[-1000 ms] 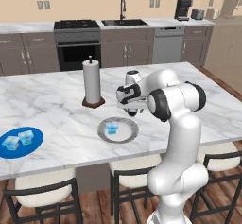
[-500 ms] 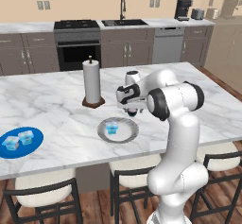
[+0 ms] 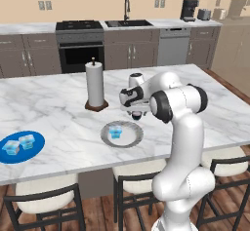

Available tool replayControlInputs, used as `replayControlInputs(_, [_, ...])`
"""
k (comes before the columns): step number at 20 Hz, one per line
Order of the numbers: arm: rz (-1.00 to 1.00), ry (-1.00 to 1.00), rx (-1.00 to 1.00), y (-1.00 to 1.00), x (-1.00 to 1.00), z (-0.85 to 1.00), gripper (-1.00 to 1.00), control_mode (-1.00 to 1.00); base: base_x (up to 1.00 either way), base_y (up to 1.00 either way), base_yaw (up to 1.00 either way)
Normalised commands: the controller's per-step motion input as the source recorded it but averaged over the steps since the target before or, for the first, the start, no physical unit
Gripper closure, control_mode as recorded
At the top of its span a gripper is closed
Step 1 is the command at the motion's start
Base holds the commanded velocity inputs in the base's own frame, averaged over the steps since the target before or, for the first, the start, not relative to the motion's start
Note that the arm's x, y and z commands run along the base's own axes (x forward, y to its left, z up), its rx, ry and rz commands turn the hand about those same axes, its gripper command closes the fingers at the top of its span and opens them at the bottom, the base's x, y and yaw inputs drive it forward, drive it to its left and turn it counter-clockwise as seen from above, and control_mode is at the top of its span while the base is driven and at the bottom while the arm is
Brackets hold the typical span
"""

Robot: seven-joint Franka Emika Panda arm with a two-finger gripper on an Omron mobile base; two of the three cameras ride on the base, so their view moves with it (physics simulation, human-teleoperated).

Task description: Place two yogurt containers on each plate.

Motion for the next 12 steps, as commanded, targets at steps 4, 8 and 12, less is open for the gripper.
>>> replayControlInputs(4, [0.00, 0.00, 0.00, 0.00, 0.16, -0.10, -1.00, -1.00, 0.00, 0.00, 0.00])
replayControlInputs(8, [0.00, 0.00, 0.00, 0.00, 0.13, -0.10, -1.00, -1.00, 0.00, 0.00, 0.00])
replayControlInputs(12, [0.00, 0.00, 0.00, 0.00, 0.02, -0.04, -1.00, -1.00, 0.00, 0.00, 0.00])
